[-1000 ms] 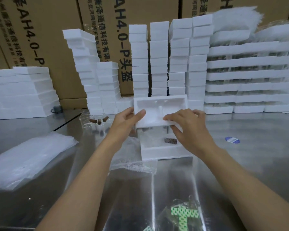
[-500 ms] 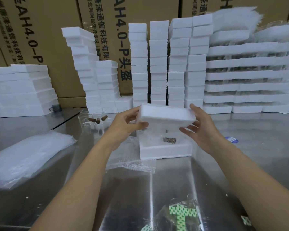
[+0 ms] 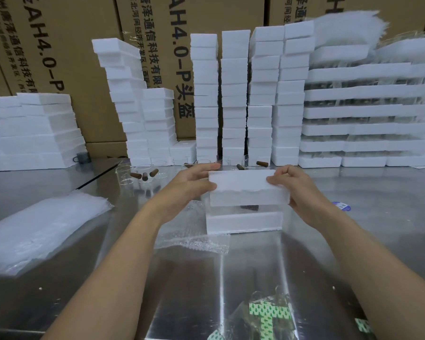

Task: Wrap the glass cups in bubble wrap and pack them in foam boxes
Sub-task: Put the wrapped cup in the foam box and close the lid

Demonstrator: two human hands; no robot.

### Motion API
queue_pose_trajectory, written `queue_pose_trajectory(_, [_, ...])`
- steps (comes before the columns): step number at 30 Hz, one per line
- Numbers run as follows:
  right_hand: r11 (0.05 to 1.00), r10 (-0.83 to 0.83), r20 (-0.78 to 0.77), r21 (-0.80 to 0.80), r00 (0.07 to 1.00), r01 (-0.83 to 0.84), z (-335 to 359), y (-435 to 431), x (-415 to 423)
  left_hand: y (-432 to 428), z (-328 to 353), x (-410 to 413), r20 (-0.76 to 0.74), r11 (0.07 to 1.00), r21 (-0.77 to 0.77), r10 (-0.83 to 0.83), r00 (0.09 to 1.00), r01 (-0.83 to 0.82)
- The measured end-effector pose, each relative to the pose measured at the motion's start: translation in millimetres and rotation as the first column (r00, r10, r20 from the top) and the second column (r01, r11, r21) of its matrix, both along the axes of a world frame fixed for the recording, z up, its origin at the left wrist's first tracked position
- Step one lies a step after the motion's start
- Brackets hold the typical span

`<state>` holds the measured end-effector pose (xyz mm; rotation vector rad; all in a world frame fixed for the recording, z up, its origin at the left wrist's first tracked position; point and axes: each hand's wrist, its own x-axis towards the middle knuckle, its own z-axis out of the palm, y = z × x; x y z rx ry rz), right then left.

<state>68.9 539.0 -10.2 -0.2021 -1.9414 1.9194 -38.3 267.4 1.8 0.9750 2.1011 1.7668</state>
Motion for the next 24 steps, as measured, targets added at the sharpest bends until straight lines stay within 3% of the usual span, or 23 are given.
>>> queue_pose_trajectory(10, [0.971, -0.015, -0.028, 0.237, 0.999, 0.021, -9, -14, -4, -9, 5, 1, 0.068, 1.0, 0.012, 0.014, 0.998, -0.015])
queue_pose_trajectory(16, [0.962, -0.001, -0.055, 0.272, 0.998, 0.016, -10, -16, -3, -19, -1, -9, 0.149, 0.996, 0.048, -0.083, 0.985, 0.076])
queue_pose_trajectory(24, [0.961, 0.003, -0.121, 0.273, 0.993, 0.03, -8, -15, -2, -22, -3, -15, 0.127, 0.988, 0.053, -0.151, 0.98, 0.145])
